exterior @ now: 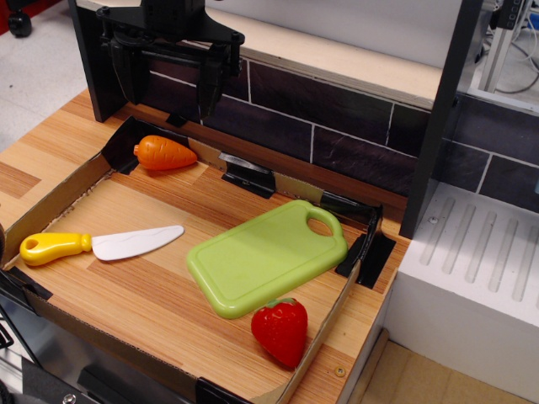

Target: Put knife on cutting board

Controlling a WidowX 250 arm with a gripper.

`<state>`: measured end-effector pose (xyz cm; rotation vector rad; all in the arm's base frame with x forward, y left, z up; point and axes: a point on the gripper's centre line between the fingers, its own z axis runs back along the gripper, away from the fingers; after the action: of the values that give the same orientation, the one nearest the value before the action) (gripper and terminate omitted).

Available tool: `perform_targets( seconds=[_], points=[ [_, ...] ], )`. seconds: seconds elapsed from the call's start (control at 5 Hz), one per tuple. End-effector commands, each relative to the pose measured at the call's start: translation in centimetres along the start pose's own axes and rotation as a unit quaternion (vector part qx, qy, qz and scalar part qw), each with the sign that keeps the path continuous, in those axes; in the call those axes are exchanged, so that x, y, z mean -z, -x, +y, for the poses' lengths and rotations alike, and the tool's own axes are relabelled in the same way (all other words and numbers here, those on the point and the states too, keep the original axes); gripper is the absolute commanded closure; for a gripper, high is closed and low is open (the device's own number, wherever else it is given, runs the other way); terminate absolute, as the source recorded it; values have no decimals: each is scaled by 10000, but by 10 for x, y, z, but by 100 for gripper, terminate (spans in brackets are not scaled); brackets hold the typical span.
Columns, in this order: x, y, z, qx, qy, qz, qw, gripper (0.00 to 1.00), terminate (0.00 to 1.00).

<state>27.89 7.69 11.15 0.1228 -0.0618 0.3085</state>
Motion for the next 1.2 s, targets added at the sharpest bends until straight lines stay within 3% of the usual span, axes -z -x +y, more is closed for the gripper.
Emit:
perform_targets(
  seconds=[0.0,0.2,0.4,0.6,0.8,1.0],
  points=[
    [0,0,0,0,0,0,10000,0,0],
    [-4,6,18,800,407,176,9958,0,0],
    [-6,20,38,2031,778,648,9739,0,0],
    [-6,31,64,3003,1013,655,9462,0,0],
    [2,40,86,3867,945,744,9143,0,0],
    [19,51,97,4440,824,508,8908,0,0]
  ],
)
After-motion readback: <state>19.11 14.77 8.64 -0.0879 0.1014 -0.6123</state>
